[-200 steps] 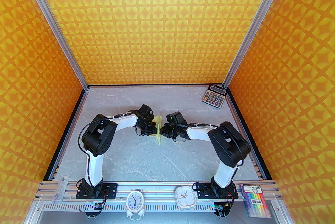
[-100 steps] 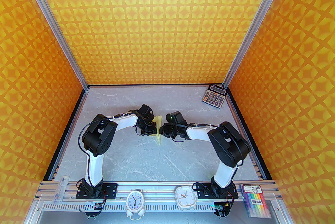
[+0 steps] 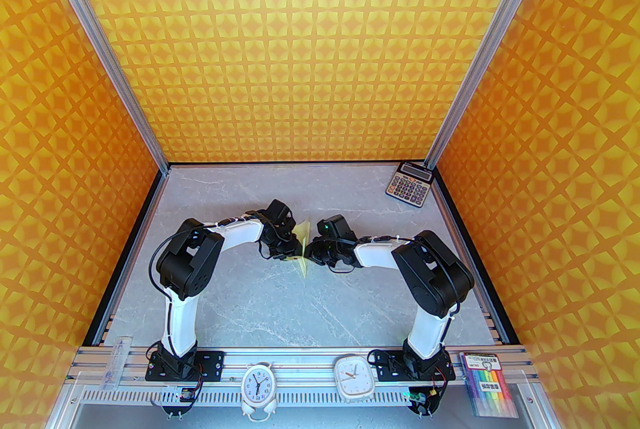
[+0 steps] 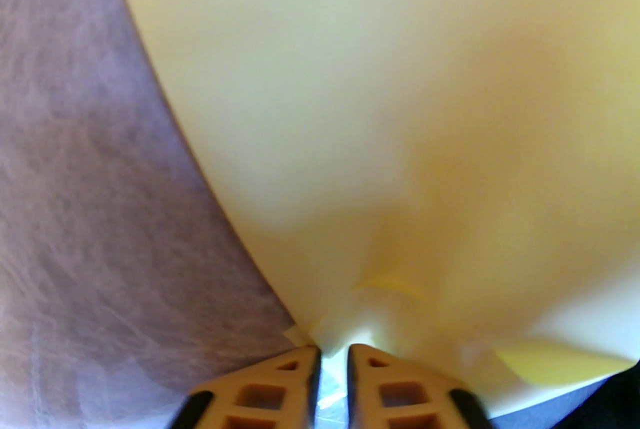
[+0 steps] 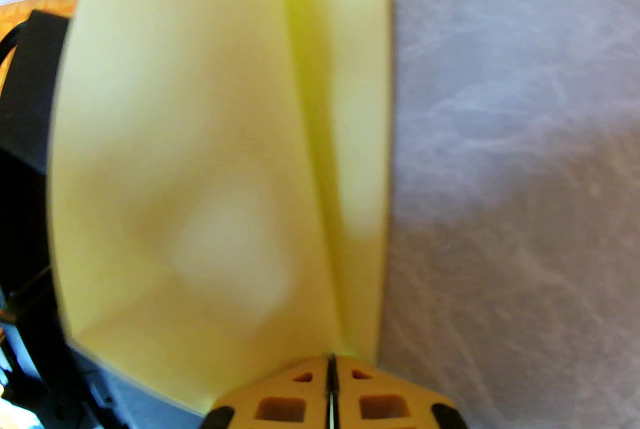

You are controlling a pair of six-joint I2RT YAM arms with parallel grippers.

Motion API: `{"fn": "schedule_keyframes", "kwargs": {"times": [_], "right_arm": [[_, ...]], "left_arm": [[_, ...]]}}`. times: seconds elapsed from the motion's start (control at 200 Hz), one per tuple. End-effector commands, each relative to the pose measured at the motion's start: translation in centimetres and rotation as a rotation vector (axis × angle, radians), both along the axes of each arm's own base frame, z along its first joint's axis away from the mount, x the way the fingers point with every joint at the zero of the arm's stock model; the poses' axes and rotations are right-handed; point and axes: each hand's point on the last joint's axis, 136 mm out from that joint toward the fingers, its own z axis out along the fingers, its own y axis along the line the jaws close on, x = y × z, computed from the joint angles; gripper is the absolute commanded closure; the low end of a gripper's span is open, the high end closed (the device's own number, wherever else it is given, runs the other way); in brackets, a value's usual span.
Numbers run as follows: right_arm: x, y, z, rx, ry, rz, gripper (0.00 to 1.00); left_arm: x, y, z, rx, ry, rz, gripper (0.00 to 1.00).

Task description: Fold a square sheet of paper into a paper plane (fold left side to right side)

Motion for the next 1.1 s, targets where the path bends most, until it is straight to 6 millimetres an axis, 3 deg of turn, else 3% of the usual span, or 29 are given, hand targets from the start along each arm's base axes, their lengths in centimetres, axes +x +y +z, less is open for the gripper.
{"fn": "schedule_keyframes", "kwargs": {"times": [0.0,0.38,0.545,0.665,0.845,1.095], "right_arm": [[-0.3,0.1,-1.0,-0.034,0.017,0.011,0.9],[-0.2,0.1,-1.1,-0.044,0.017,0.016,0.9],[-0.1,0.1,-0.9,-0.044,0.012,0.016,0.91],[-0.1,0.0,-0.4,-0.046,-0.001,0.015,0.91],[0.3,0.0,0.6,-0.043,-0.026,0.012,0.9],[0.3,0.0,0.9,-0.042,-0.031,0.013,0.9]], "left_arm": [[-1.0,1.6,-0.8,0.069,0.028,0.005,0.73],[-0.2,2.4,1.6,0.067,-0.017,0.007,0.75],[-0.2,2.4,1.6,0.071,-0.016,0.006,0.79],[0.3,2.9,2.9,0.07,-0.045,0.011,0.78],[0.7,1.6,4.4,0.001,-0.085,-0.001,0.79],[0.9,0.0,2.7,-0.031,-0.066,-0.009,0.91]]}}
